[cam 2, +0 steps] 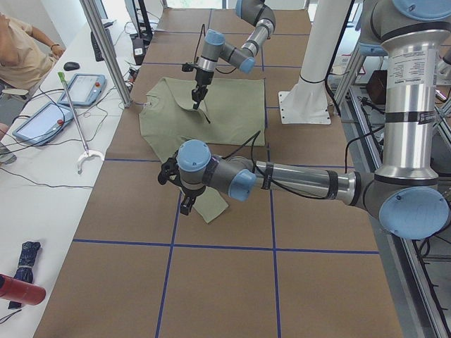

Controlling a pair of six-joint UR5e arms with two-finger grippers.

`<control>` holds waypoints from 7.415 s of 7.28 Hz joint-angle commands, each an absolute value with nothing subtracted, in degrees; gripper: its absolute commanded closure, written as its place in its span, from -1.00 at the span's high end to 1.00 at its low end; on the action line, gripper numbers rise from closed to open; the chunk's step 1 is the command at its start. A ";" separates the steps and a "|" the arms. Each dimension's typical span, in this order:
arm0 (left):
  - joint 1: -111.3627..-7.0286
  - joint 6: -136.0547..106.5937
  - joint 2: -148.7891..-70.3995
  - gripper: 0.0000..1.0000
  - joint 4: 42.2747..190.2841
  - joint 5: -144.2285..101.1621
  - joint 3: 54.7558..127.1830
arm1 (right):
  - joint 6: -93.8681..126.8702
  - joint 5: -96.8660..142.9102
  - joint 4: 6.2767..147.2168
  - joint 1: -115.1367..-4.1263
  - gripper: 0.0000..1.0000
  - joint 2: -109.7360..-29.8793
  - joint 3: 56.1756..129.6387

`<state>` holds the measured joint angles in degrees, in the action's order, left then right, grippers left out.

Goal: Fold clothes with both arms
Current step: 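Carry the sleeve with the right gripper across the shirt body toward the collar, then release the sleeve and raise the right gripper away from the shirt, then lower the left gripper and grasp the cuff of the other sleeve, then carry the sleeve with the left gripper across the shirt body, then release the sleeve with the left gripper while the right gripper moves to the hem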

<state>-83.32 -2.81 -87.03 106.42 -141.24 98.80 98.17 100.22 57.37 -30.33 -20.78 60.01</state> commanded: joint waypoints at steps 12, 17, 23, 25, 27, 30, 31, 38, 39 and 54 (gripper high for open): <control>-68.82 -16.07 -94.04 0.74 121.20 -141.24 73.83 | 84.93 124.81 65.74 -53.44 0.98 -66.34 97.91; -66.45 -16.70 -94.04 0.35 121.11 -141.15 73.74 | 85.08 123.75 65.83 -53.26 0.98 -66.53 98.26; -65.83 -17.22 -93.96 -0.99 121.11 -141.06 73.83 | 85.69 122.96 66.18 -53.26 0.98 -66.53 98.35; -65.83 -17.75 -93.96 -1.00 120.42 -141.33 77.14 | 85.69 122.96 66.18 -53.35 0.98 -66.53 98.44; -65.83 -19.59 -93.43 -1.00 120.32 -148.51 80.49 | 85.61 123.22 66.18 -53.61 0.98 -66.71 98.44; -65.05 -45.44 -103.65 -1.00 121.02 -151.87 88.93 | 77.83 124.19 65.74 -57.20 0.99 -73.89 100.37; -60.78 -55.18 -111.72 -1.00 120.85 -151.18 88.51 | 73.61 125.23 65.83 -58.78 0.99 -76.44 100.20; -30.78 -87.53 -151.77 -1.00 131.26 -108.50 66.49 | 58.54 131.05 65.83 -67.94 0.99 -85.25 100.02; -30.07 -87.54 -154.66 -1.00 132.87 -108.28 60.96 | 58.62 131.04 65.74 -67.94 0.99 -85.25 100.02; -40.96 -87.89 -115.14 0.32 127.88 -120.94 102.91 | 121.52 78.27 80.56 -6.11 0.91 -81.65 123.22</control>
